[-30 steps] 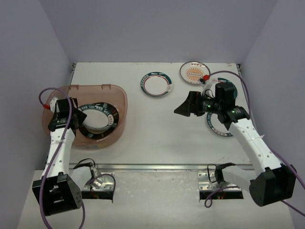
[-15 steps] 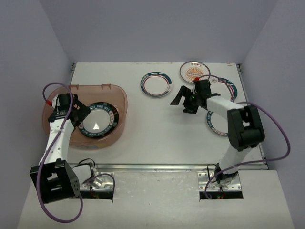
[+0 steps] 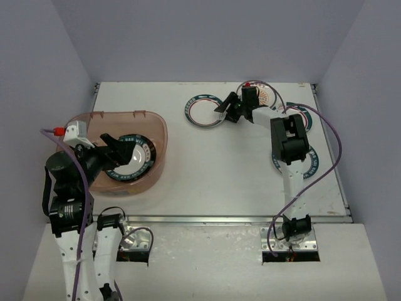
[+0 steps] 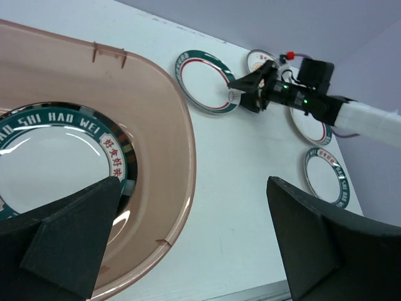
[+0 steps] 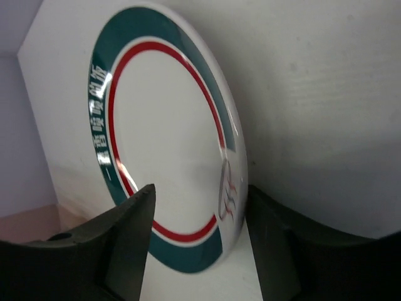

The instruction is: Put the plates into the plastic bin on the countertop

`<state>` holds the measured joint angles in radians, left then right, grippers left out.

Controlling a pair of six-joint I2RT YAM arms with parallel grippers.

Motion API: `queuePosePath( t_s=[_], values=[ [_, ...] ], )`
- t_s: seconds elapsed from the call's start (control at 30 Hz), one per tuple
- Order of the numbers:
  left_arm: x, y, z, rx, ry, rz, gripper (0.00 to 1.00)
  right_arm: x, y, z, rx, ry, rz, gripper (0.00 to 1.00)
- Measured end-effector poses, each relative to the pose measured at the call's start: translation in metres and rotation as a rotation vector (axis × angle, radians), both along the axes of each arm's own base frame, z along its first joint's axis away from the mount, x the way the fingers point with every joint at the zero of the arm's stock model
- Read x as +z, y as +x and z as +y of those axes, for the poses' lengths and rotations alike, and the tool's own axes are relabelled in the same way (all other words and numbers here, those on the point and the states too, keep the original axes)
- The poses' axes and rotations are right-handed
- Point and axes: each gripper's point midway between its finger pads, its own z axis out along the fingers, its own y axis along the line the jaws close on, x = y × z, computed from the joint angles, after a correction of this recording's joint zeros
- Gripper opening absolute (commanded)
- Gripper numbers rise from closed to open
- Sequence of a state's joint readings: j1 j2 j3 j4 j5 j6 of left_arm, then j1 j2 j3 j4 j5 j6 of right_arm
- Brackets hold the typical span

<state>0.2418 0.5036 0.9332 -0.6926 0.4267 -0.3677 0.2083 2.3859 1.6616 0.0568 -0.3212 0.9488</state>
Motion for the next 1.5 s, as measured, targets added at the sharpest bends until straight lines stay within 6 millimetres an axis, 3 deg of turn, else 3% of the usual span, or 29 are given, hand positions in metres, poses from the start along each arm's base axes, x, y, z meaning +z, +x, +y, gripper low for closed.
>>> queuePosePath(
  t_s=[0.07,0.1,0.27,0.33,0.4,0.47,0.57,0.7,0.77,0.83,0.9,0.93,0.97,1.0,1.03,1.07,1.23,1.27,1.33,1.37,1.4,1.5],
  values=[
    [0.001,-0.006,-0.007,-0.036,0.007,-0.006,1.00,-0.008,0.006,0.000,-0.007,0.009,0.021,0.04],
    [0.000,-0.007,-0.009,-0.050,0.008,0.001,1.00,-0.012,0.006,0.001,-0.010,0.021,0.039,0.00],
    [-0.014,-0.010,-0.015,-0.088,-0.009,0.068,1.00,-0.018,-0.004,-0.003,-0.023,0.055,0.075,0.00],
    [-0.017,-0.008,-0.017,-0.102,-0.019,0.089,1.00,-0.017,-0.027,-0.010,-0.047,0.042,0.072,0.00],
    [-0.022,-0.004,-0.020,-0.129,-0.038,0.124,1.00,-0.005,-0.069,-0.018,-0.054,0.013,0.089,0.00],
    [-0.028,0.004,-0.023,-0.153,-0.056,0.162,1.00,0.019,-0.116,-0.024,-0.030,-0.029,0.100,0.00],
    [-0.035,0.016,-0.030,-0.207,-0.083,0.205,1.00,0.084,-0.154,-0.015,0.092,-0.044,-0.020,0.00],
    [-0.038,0.031,-0.049,-0.317,-0.111,0.232,1.00,0.189,-0.197,0.033,0.431,0.163,-0.263,0.00],
    [-0.041,0.036,-0.061,-0.372,-0.119,0.249,1.00,0.218,-0.224,0.055,0.578,0.235,-0.340,0.00],
    [-0.042,0.040,-0.078,-0.428,-0.134,0.258,0.98,0.234,-0.255,0.077,0.712,0.292,-0.376,0.00],
    [-0.038,0.043,-0.095,-0.479,-0.148,0.249,0.86,0.240,-0.287,0.095,0.820,0.348,-0.375,0.00],
    [-0.037,0.043,-0.102,-0.500,-0.157,0.246,0.63,0.241,-0.301,0.101,0.862,0.374,-0.366,0.00],
    [-0.035,0.043,-0.106,-0.511,-0.163,0.241,0.33,0.242,-0.311,0.104,0.890,0.393,-0.354,0.00],
    [-0.032,0.043,-0.109,-0.518,-0.169,0.234,0.13,0.242,-0.320,0.105,0.914,0.409,-0.342,0.00],
    [-0.029,0.044,-0.111,-0.516,-0.180,0.228,0.02,0.243,-0.323,0.105,0.919,0.421,-0.332,0.00],
    [-0.026,0.043,-0.113,-0.528,-0.192,0.218,0.00,0.244,-0.323,0.105,0.910,0.427,-0.326,0.00],
    [-0.010,0.041,-0.117,-0.541,-0.170,0.168,0.00,0.248,-0.312,0.104,0.849,0.428,-0.324,0.10],
    [-0.008,0.042,-0.115,-0.524,-0.167,0.171,0.00,0.248,-0.309,0.105,0.835,0.419,-0.328,0.22],
    [-0.008,0.045,-0.110,-0.473,-0.159,0.189,0.00,0.248,-0.302,0.104,0.812,0.394,-0.339,0.73],
    [-0.010,0.049,-0.104,-0.427,-0.152,0.201,0.00,0.248,-0.298,0.103,0.798,0.379,-0.344,0.91],
    [-0.011,0.055,-0.096,-0.373,-0.143,0.207,0.00,0.247,-0.293,0.100,0.778,0.365,-0.344,0.99],
    [-0.017,0.077,-0.056,-0.150,-0.104,0.243,0.00,0.235,-0.270,0.085,0.675,0.306,-0.319,0.99]
  ],
)
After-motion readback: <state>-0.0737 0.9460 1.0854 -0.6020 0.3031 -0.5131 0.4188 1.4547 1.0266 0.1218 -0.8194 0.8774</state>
